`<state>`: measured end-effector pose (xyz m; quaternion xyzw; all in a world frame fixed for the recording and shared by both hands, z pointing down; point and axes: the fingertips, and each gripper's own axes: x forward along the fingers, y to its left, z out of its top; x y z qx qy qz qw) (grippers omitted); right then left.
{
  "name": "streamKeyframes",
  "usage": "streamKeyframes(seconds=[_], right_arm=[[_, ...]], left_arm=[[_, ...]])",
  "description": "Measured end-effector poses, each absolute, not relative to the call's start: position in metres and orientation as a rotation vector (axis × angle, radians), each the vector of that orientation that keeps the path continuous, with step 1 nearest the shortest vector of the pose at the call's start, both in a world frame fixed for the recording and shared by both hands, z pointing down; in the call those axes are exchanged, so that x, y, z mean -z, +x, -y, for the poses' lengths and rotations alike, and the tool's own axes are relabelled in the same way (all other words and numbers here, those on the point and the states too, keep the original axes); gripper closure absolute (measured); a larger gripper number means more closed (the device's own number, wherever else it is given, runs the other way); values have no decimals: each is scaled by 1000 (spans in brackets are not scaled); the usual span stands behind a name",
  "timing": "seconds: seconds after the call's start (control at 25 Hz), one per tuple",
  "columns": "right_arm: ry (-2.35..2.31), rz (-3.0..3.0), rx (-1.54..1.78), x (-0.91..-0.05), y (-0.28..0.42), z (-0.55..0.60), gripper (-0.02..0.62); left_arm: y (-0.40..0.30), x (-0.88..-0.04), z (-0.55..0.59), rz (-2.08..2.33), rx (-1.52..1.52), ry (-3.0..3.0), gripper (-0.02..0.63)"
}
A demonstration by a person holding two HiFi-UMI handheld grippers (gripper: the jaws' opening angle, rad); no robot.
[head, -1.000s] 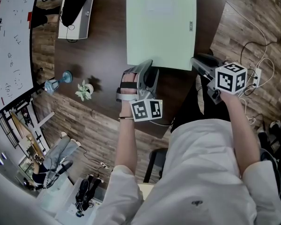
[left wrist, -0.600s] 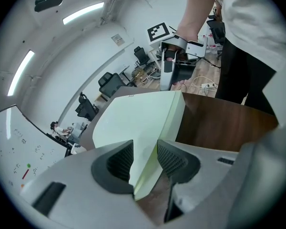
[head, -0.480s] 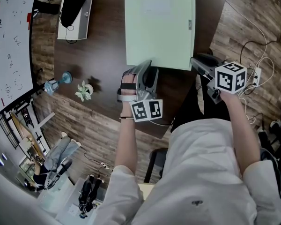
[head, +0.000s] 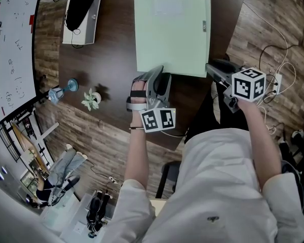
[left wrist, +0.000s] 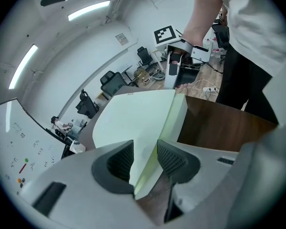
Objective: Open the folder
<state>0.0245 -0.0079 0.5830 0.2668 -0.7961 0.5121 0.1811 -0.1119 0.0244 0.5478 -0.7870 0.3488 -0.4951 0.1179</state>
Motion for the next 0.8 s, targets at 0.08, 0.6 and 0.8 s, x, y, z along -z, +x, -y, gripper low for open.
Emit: streamKeyframes(seconds=[0.08, 0.6, 0.8], right_arm=[[752, 2247, -1446, -583, 25, 8, 440], [734, 2240, -1413, -584, 19, 9, 440], [730, 2237, -1406, -584, 19, 9, 439]], left_arm=[[-112, -547, -24, -1029, 1446, -2307, 453], [-120, -536, -22, -1116, 1409, -2330, 500], [-119, -533, -24, -1130, 1378, -2346, 533]])
